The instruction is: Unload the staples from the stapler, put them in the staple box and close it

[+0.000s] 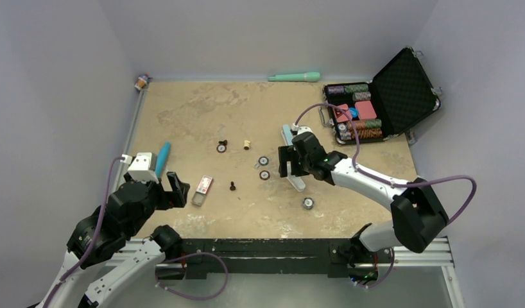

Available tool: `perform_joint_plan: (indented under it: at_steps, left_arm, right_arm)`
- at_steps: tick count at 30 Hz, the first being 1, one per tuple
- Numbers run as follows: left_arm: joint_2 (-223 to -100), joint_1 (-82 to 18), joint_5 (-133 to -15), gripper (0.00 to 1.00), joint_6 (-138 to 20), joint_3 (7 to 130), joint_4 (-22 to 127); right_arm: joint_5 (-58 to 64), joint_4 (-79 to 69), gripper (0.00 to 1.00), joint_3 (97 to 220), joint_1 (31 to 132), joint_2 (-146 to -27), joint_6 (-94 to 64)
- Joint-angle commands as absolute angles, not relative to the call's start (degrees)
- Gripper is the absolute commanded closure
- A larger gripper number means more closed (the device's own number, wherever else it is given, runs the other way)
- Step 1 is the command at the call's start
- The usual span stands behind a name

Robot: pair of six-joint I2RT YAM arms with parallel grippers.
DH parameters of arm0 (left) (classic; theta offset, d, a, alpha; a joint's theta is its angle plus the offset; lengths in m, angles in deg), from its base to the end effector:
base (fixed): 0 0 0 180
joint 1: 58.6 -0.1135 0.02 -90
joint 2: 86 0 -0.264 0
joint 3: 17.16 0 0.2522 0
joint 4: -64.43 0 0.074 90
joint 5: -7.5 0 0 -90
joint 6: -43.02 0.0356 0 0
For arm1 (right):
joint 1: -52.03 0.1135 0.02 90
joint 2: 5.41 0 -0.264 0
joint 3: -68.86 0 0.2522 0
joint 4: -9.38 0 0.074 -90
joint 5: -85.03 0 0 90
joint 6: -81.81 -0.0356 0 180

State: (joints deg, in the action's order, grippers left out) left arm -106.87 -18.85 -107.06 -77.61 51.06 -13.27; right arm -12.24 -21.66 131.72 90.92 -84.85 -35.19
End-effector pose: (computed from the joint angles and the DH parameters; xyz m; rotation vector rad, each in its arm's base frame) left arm 0.0371 -0.0116 0.3393 -0.0919 2.0608 -0.3121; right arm 0.2262 0.1767 0.2203 -0.1920 2.4211 0.3825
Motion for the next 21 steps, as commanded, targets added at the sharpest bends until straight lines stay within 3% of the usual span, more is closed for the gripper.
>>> perform_joint_plan:
  at_steps: [1, 15, 21]
  left_arm:
    - [-107.71, -19.18, -108.25, 0.06, -77.54, 50.84, -12.27]
    - [-107.72, -19.20, -108.29, 0.06, -77.56, 50.88, -12.39]
    - [-107.84, -19.20, -108.27, 0.06, -77.55, 50.83, -12.36]
  right_arm:
    - [-14.91, -19.06, 0.12, 131.24, 91.10, -86.21, -36.67]
    - [-13.96, -16.27, 0.20, 129.61, 91.14, -90.70, -37.54]
    - [-13.65, -16.20, 0.30, 129.43, 91.43, -90.70, -37.85]
